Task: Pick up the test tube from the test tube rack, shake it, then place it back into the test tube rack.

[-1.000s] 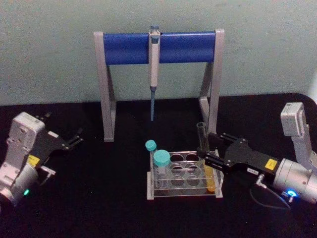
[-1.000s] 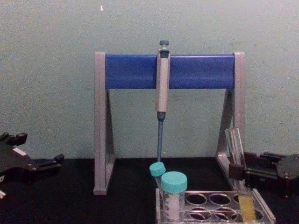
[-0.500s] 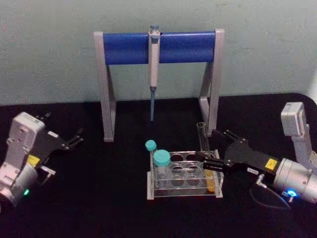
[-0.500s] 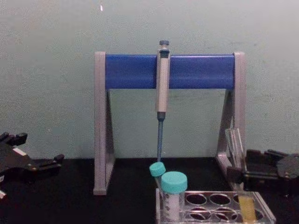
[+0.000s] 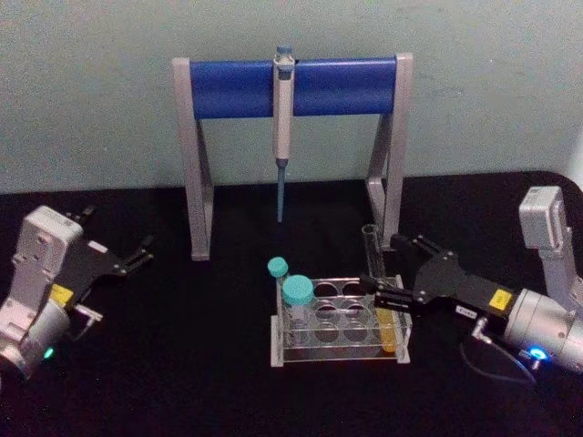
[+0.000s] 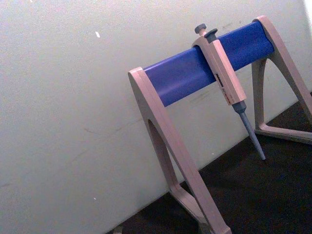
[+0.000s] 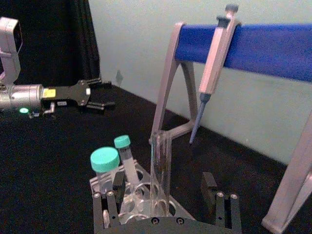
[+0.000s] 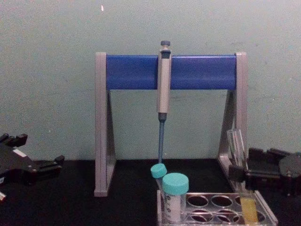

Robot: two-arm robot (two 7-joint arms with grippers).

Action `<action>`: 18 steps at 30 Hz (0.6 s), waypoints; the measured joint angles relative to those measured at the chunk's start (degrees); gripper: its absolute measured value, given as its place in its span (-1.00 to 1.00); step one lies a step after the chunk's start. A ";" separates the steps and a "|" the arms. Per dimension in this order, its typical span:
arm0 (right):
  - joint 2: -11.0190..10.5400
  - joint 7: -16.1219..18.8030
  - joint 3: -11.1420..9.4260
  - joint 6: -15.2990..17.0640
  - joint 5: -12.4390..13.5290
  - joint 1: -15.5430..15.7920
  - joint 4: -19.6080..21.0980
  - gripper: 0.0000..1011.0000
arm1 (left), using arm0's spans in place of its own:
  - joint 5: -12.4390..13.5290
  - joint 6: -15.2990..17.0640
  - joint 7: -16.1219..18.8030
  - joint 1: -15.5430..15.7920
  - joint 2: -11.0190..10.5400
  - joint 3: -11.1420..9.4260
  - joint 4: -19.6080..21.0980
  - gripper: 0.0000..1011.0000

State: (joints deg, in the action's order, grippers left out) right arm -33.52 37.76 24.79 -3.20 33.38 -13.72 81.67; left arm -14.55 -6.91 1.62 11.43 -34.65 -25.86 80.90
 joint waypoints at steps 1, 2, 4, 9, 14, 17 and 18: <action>-0.09 -0.42 -0.34 -0.44 -0.18 0.33 0.63 0.98 | 0.00 0.00 0.00 0.00 0.00 0.00 0.00 0.98; -0.14 -0.67 -0.53 -0.70 -0.26 0.54 1.00 0.98 | 0.00 0.00 0.00 0.00 0.00 0.00 0.00 0.98; -0.30 -1.48 -1.16 -1.63 -0.60 1.22 2.23 0.98 | 0.00 0.00 0.00 0.00 0.00 0.00 0.00 0.98; -0.13 -4.08 -3.78 -5.53 -1.46 3.69 5.63 0.98 | 0.00 0.00 0.00 0.00 0.00 0.00 0.00 0.98; 0.93 -6.42 -7.15 -9.40 -1.30 6.17 7.86 0.98 | 0.00 0.00 0.00 0.00 0.00 0.00 0.00 0.98; 1.94 -9.33 -9.46 -11.01 -1.37 7.72 8.91 0.98 | 0.00 0.00 0.00 0.00 0.00 0.00 0.00 0.98; 2.19 -10.47 -9.93 -11.18 -1.71 8.06 9.15 0.98 | 0.01 0.00 0.00 0.00 0.00 0.00 0.00 0.98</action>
State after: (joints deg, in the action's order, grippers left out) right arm -31.33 27.29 14.86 -14.39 31.67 -5.65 90.82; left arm -14.55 -6.91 1.62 11.43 -34.65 -25.86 80.90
